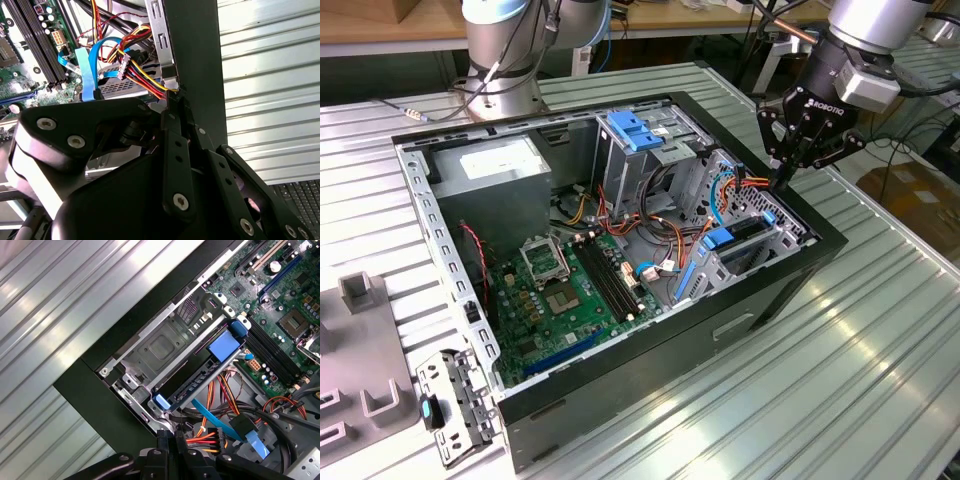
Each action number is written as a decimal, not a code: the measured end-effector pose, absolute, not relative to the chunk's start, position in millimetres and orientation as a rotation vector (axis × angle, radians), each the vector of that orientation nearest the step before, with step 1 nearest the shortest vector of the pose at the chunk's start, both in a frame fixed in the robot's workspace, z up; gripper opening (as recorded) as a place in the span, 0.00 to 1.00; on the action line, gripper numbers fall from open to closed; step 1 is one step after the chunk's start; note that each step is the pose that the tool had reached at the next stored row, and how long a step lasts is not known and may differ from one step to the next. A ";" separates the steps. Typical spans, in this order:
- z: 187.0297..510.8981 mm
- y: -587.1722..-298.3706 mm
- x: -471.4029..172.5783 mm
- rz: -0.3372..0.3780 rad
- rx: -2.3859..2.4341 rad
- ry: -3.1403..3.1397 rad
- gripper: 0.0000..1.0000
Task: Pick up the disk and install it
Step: 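Insert the first disk wire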
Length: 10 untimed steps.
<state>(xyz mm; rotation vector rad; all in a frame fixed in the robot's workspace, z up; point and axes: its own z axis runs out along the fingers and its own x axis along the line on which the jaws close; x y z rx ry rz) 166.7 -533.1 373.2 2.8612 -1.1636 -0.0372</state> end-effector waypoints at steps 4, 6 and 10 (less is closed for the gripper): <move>373.2 -533.1 165.2 -0.037 2.858 -1.171 0.17; 373.3 -533.1 164.3 -0.038 2.847 -1.199 0.17; 373.3 -533.0 161.6 -0.039 2.828 -1.243 0.17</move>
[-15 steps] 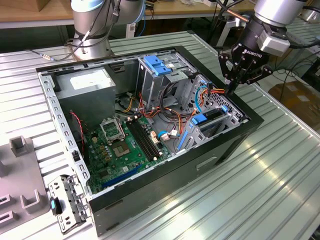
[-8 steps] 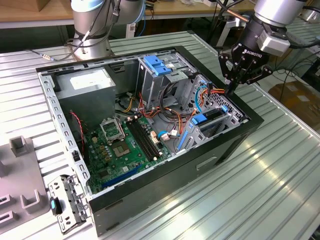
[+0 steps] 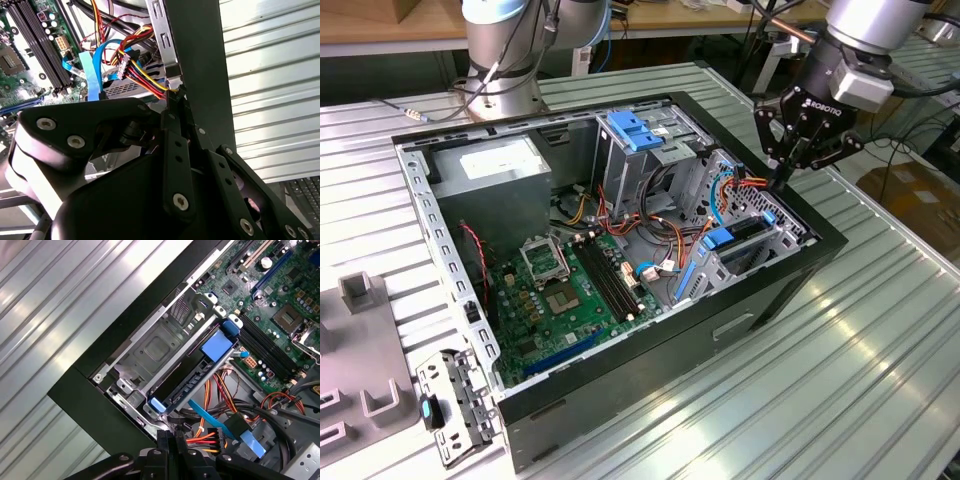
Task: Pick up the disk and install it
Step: 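Insert the first disk wire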
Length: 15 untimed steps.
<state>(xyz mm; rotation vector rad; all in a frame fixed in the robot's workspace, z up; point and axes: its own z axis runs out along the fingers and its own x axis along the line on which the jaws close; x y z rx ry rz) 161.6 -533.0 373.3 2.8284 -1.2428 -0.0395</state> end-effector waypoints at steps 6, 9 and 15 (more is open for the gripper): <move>373.0 -533.1 159.8 -0.044 2.754 -1.403 0.17; 372.6 -533.1 159.9 -0.047 2.700 -1.507 0.17; 372.1 -533.1 159.9 -0.052 2.593 -1.688 0.17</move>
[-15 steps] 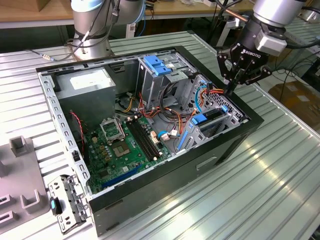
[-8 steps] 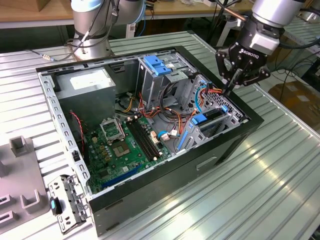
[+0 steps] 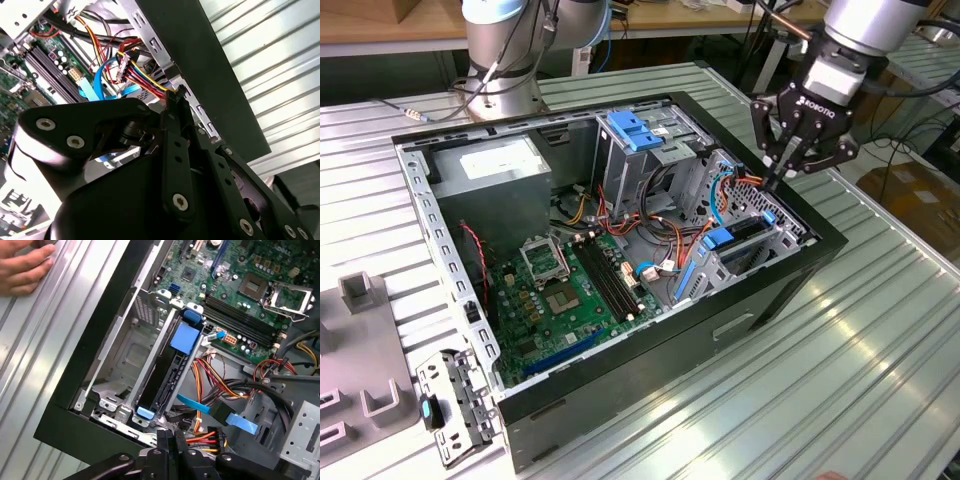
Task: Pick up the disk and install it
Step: 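Insert the first disk wire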
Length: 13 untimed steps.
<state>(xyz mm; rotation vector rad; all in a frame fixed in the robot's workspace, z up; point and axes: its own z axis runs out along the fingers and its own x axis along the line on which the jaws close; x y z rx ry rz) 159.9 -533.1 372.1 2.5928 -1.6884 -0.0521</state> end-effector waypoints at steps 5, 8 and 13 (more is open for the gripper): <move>371.8 -533.1 159.9 -0.055 2.514 -1.807 0.17; 371.6 -533.1 159.9 -0.057 2.465 -1.875 0.17; 371.2 -533.1 159.9 -0.062 2.344 -2.027 0.17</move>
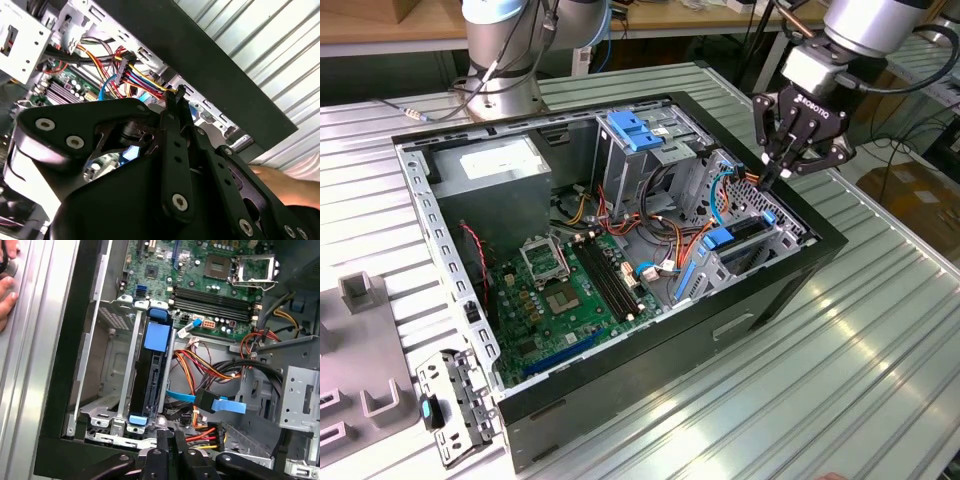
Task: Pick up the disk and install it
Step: 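Insert the first disk wire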
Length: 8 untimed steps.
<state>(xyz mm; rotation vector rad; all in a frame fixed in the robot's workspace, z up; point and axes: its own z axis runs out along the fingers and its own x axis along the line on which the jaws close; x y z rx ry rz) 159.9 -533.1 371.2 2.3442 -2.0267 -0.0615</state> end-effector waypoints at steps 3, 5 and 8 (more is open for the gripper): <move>371.2 -533.1 155.4 -0.062 2.326 -2.049 0.17; 371.2 -533.1 151.0 -0.062 2.325 -2.050 0.17; 370.6 -533.6 147.5 -0.056 2.328 -2.052 0.17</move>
